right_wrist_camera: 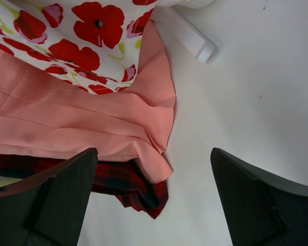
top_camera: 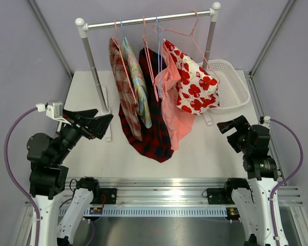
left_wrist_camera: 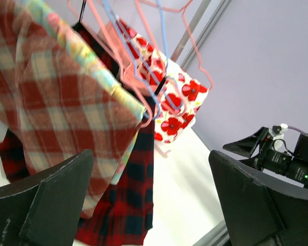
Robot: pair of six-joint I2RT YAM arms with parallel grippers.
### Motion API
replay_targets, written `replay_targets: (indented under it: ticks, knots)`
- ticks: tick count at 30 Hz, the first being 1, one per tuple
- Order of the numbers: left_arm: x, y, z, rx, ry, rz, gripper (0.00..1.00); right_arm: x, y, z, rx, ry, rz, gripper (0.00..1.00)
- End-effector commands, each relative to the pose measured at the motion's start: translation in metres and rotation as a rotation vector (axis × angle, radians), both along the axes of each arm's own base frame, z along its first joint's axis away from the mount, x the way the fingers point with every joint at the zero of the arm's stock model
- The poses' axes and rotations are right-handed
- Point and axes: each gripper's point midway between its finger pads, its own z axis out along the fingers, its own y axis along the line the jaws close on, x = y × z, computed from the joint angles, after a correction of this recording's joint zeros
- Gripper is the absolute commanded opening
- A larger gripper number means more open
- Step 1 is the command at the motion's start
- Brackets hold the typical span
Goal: Remove the skirt from the hanger
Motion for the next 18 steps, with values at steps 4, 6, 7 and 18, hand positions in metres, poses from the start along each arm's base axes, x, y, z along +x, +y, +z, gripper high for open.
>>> replay_targets:
  ticks: [4, 6, 7, 18]
  knots:
    - [-0.014, -0.018, 0.040, 0.010, -0.094, -0.136, 0.99, 0.007, 0.014, 0.029, 0.032, -0.062, 0.080, 1.00]
    - [-0.009, -0.019, 0.070, 0.023, -0.096, -0.137, 0.99, 0.007, 0.012, 0.028, 0.031, -0.062, 0.057, 0.99]
    - [-0.005, -0.017, 0.078, 0.029, -0.096, -0.122, 0.99, 0.008, 0.010, 0.028, 0.027, -0.066, 0.053, 1.00]
    - [0.102, -0.121, 0.161, 0.247, -0.035, 0.042, 0.99, 0.011, -0.016, 0.045, -0.173, -0.090, 0.012, 0.99]
